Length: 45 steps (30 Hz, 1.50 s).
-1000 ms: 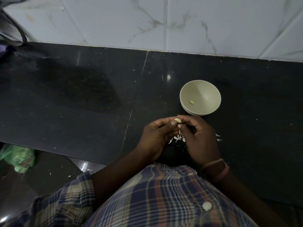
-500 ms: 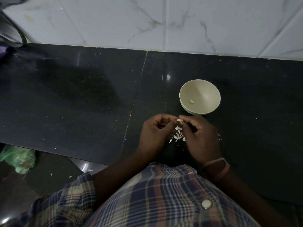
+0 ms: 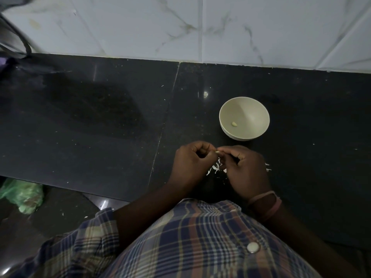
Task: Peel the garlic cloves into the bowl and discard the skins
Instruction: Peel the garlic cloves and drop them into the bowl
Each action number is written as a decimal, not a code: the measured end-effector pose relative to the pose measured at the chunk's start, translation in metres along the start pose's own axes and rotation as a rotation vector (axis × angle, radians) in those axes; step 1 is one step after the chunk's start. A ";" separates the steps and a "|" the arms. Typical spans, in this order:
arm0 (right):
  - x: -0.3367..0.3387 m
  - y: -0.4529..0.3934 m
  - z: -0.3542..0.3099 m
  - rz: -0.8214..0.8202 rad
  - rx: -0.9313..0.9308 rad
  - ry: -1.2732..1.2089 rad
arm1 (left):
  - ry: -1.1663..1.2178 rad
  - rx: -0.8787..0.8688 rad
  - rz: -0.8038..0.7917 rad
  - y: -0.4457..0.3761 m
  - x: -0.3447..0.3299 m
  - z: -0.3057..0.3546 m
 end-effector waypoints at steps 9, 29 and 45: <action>0.001 -0.002 -0.003 -0.010 -0.212 -0.540 | 0.246 0.071 -0.086 -0.003 0.004 -0.001; -0.005 0.003 -0.010 -0.054 -0.225 -0.726 | 0.557 0.200 -0.064 -0.006 -0.005 -0.015; -0.011 -0.002 0.006 -0.036 -0.364 -1.145 | 0.142 0.218 -0.008 -0.004 0.004 -0.020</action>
Point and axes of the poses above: each hand's wrist, its own y-axis away from the middle knuckle, its own x-axis out of the back of the hand, z = x × y, the point moved 1 cm from there along -y, towards the middle knuckle, and after that the axes turned 10 degrees about -z, right-handed, at the moved point
